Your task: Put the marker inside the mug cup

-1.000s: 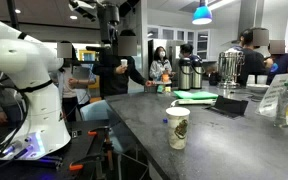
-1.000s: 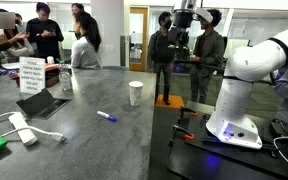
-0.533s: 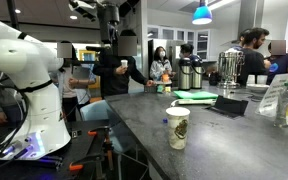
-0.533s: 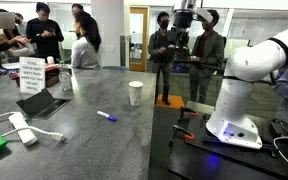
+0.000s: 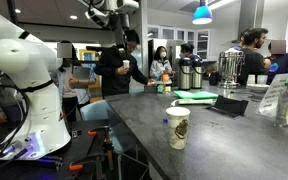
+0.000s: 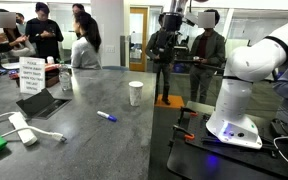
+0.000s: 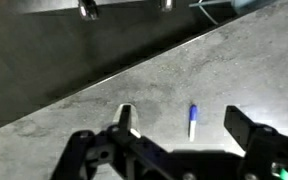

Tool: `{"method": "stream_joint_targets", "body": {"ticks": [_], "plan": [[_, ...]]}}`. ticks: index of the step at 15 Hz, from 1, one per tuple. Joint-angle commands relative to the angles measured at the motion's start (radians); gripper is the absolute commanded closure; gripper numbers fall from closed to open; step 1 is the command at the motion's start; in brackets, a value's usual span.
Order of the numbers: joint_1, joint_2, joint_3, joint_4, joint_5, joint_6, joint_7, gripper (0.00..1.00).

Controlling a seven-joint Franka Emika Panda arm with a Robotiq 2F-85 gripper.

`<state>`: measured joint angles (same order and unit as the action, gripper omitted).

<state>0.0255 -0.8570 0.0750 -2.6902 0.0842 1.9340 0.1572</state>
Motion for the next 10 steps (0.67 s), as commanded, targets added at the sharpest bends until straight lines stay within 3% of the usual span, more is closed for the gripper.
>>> {"method": "stream_joint_targets", "body": {"ticks": [1, 6, 10], "plan": [[0.027, 0.199, 0.041, 0.075, 0.029, 0.082, 0.007, 0.0], [0.054, 0.517, 0.091, 0.198, 0.024, 0.23, 0.029, 0.0], [0.06, 0.786, 0.092, 0.323, 0.003, 0.379, 0.03, 0.0]]}}
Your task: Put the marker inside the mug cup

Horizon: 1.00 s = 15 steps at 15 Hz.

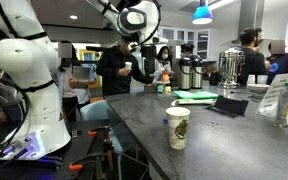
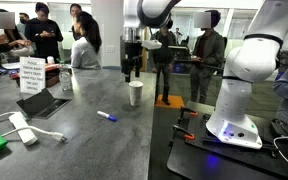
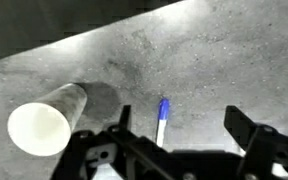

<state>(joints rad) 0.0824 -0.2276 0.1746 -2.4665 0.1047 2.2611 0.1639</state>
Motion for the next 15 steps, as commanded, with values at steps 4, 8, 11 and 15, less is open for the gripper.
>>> {"method": "stream_joint_targets", "body": {"ticks": [4, 8, 11, 15], "plan": [[0.012, 0.408, -0.037, 0.237, -0.055, 0.145, 0.032, 0.0], [0.037, 0.596, -0.071, 0.384, -0.079, 0.152, 0.039, 0.0], [0.059, 0.699, -0.096, 0.483, -0.096, 0.159, 0.046, 0.0], [0.093, 0.789, -0.126, 0.57, -0.115, 0.173, 0.059, 0.0]]}}
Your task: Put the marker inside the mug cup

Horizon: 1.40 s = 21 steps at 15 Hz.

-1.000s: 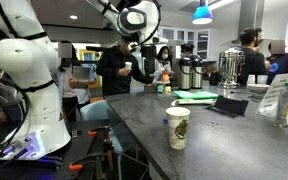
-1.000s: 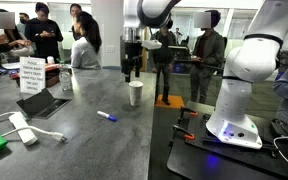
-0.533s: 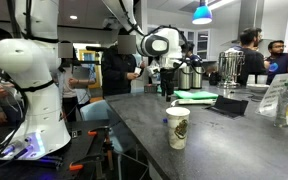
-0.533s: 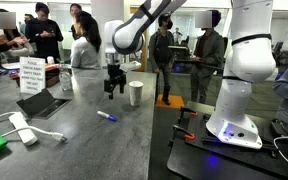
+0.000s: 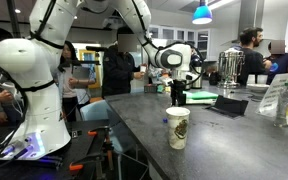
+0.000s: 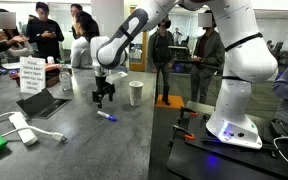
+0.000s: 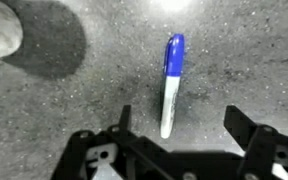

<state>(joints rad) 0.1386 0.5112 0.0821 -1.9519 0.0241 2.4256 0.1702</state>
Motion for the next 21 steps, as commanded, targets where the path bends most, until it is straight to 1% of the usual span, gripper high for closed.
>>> {"method": "stream_joint_targets", "body": {"ticks": [1, 5, 8, 13, 14, 15, 16, 18, 21], "plan": [[0.046, 0.067, -0.042, 0.07, -0.043, 0.01, 0.066, 0.0], [0.065, 0.124, -0.062, 0.113, -0.051, 0.014, 0.08, 0.0], [0.067, 0.156, -0.065, 0.135, -0.041, 0.018, 0.075, 0.0], [0.068, 0.195, -0.068, 0.169, -0.036, 0.016, 0.073, 0.06], [0.067, 0.202, -0.067, 0.175, -0.033, 0.018, 0.075, 0.14], [0.065, 0.208, -0.065, 0.179, -0.029, 0.02, 0.073, 0.3], [0.064, 0.21, -0.065, 0.179, -0.029, 0.027, 0.07, 0.36], [0.06, 0.213, -0.062, 0.179, -0.025, 0.038, 0.065, 0.52], [0.051, 0.21, -0.053, 0.174, -0.013, 0.055, 0.054, 0.74]]}}
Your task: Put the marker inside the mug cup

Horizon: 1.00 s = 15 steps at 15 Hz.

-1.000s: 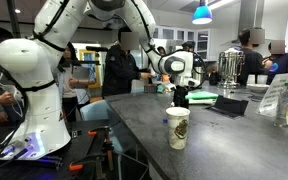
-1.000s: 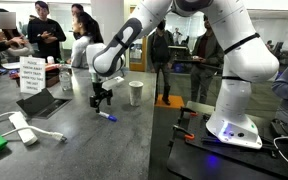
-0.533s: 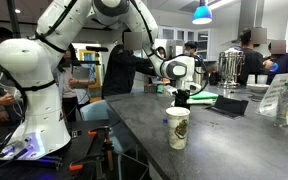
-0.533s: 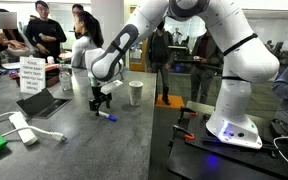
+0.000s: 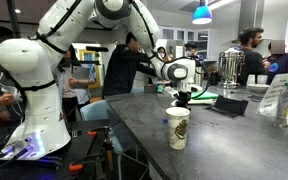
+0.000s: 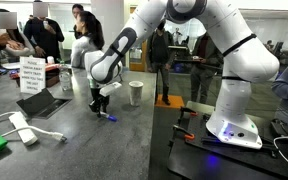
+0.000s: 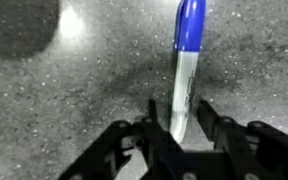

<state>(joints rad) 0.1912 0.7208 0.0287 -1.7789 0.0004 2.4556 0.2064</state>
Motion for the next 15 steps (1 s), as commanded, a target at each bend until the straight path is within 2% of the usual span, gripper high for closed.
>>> {"method": "stream_joint_targets", "body": {"ticks": [1, 3, 4, 5, 7, 10, 12, 15], "plan": [[-0.008, -0.002, 0.007, -0.002, 0.019, 0.032, 0.01, 0.81], [-0.02, -0.01, 0.021, -0.012, 0.037, 0.049, -0.007, 0.97], [-0.024, -0.015, 0.026, -0.018, 0.046, 0.059, -0.013, 1.0], [-0.034, -0.03, 0.037, -0.034, 0.056, 0.082, -0.029, 0.96], [-0.072, -0.07, 0.08, -0.082, 0.082, 0.152, -0.103, 0.95], [-0.175, -0.175, 0.182, -0.203, 0.138, 0.272, -0.312, 0.95], [-0.27, -0.267, 0.271, -0.298, 0.193, 0.301, -0.479, 0.95], [-0.439, -0.397, 0.434, -0.416, 0.38, 0.314, -0.781, 0.95]]}}
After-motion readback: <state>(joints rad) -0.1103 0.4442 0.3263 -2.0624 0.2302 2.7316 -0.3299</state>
